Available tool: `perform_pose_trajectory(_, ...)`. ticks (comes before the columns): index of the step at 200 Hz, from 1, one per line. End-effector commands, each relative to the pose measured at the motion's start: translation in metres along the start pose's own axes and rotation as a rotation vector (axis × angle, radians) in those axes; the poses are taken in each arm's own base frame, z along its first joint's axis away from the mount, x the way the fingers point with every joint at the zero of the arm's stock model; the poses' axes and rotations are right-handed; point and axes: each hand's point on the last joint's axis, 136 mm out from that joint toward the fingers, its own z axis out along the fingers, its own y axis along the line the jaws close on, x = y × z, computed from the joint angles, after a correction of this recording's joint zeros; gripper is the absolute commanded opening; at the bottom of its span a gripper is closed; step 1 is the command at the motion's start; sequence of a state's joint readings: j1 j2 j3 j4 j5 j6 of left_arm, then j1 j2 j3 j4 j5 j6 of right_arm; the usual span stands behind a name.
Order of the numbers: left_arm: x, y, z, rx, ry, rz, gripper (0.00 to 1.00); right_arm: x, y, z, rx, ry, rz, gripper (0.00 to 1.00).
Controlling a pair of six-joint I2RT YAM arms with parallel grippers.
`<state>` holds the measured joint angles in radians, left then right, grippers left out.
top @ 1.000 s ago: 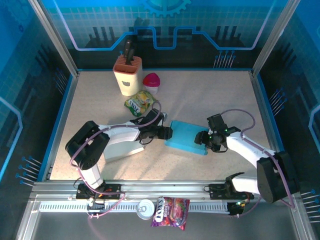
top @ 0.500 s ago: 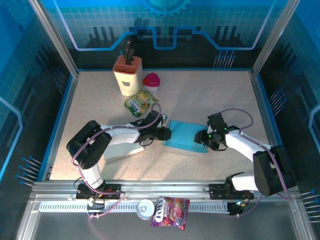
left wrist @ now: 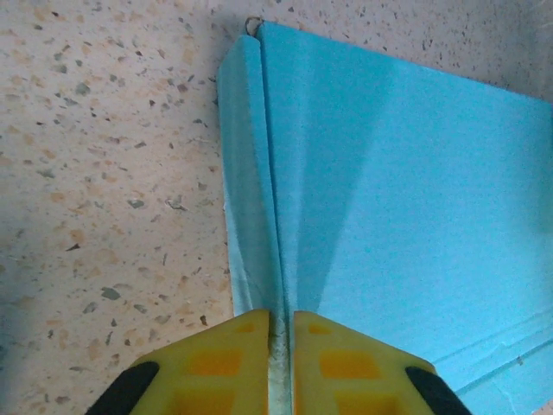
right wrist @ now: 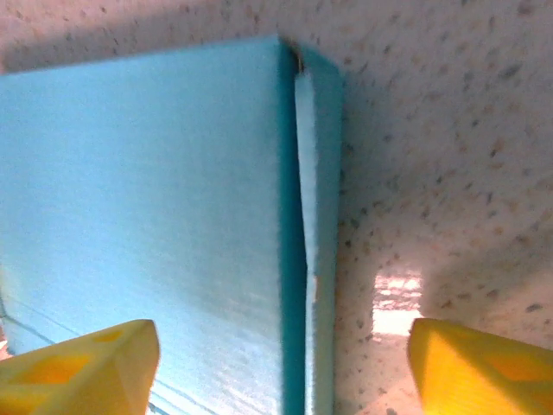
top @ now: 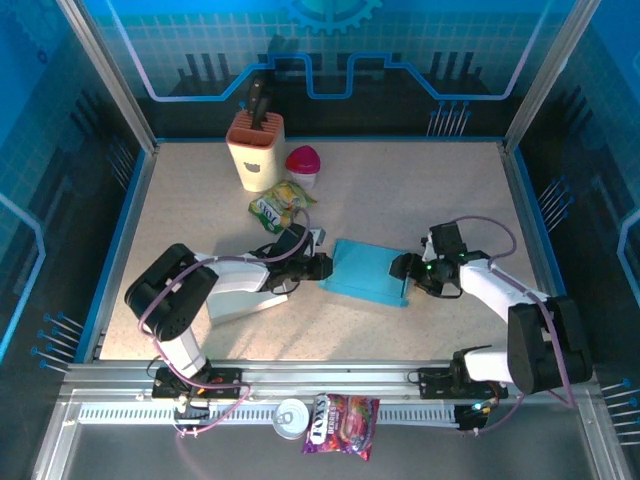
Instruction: Fold the paper box
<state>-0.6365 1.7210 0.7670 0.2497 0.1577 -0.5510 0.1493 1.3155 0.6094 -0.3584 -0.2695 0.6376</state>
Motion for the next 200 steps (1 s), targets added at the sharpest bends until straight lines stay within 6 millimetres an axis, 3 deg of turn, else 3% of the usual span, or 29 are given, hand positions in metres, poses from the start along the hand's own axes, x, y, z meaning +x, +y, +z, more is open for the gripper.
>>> perform_pose_trajectory(1,0.016,0.025,-0.001,-0.047,0.042,-0.036,0.09,-0.009,0.01,-0.006,-0.107,-0.017,-0.016,0.82)
perform_pose_trajectory(37,0.018,0.037,0.001,-0.004,0.038,-0.105,0.03,-0.005,0.031,0.002,-0.267,0.02,-0.025,0.87)
perform_pose_trajectory(78,0.022,0.052,0.003,0.025,0.037,-0.171,0.01,0.0,0.035,0.01,-0.34,0.035,0.011,0.86)
perform_pose_trajectory(105,0.021,0.055,0.002,0.029,0.028,-0.183,0.0,-0.001,0.052,0.01,-0.433,0.042,0.02,0.8)
perform_pose_trajectory(136,0.018,0.054,0.001,0.046,0.022,-0.19,0.0,-0.011,0.07,0.008,-0.547,0.022,0.058,0.61)
perform_pose_trajectory(168,0.011,0.048,-0.002,0.061,0.009,-0.178,0.04,-0.02,0.083,0.005,-0.604,0.009,0.096,0.52)
perform_pose_trajectory(185,0.004,0.043,-0.008,0.067,-0.01,-0.16,0.07,-0.021,0.087,0.005,-0.605,0.016,0.108,0.47)
perform_pose_trajectory(200,-0.005,0.037,-0.022,0.062,-0.06,-0.118,0.18,-0.023,0.089,0.002,-0.609,0.012,0.13,0.43)
